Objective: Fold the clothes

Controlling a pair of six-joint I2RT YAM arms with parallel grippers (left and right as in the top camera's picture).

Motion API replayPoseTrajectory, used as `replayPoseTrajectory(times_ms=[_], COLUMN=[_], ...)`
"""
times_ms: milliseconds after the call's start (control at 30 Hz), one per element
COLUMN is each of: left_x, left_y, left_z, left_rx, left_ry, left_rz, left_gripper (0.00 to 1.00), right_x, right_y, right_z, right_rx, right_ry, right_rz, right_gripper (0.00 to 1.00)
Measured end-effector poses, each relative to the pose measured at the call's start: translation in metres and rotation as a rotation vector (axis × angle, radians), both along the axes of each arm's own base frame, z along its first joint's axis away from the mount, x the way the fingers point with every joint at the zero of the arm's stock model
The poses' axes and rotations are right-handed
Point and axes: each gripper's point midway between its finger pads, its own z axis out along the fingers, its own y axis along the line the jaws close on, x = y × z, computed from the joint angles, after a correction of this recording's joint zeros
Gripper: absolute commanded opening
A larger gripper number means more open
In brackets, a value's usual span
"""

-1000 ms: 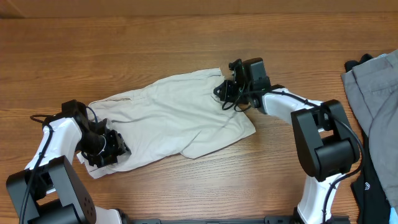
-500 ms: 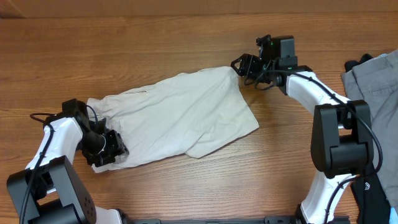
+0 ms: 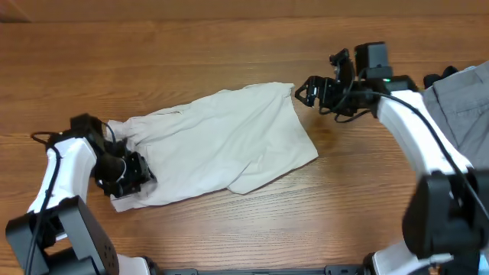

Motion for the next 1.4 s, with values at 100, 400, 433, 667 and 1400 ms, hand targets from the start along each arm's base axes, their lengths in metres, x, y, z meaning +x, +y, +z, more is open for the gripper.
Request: replayPoseTrajectory(times_ms=[100,400,433,667,1400], left_x=[0.02,0.075,0.08,0.093,0.081], left_y=[0.006,0.031,0.034,0.046,0.074], left_z=[0.025,0.058,0.057,0.024,-0.014], left_rx=[0.034,0.173,0.182,0.212,0.342], left_ry=[-0.113,-0.407,-0.42,-0.374,-0.215], left_rz=[0.0,-0.013,-0.018,-0.036,0.008], left_gripper=[0.53,0.58,0.58,0.04,0.04], right_x=[-0.026,-0.058,-0.061,-0.083,-0.088], right_y=[-0.007,-0.025,-0.026,-0.026,-0.053], right_z=[0.012,-0.072,-0.084,-0.122,-0.109], right_rx=[-0.029,-0.12,-0.126,-0.124,-0.115], right_ry=[0.075,0.251,0.266,0.343,0.344], right_rz=[-0.034,-0.117,-0.124,-0.13,-0.165], right_gripper=[0.85,0.67,0.64,0.12,0.46])
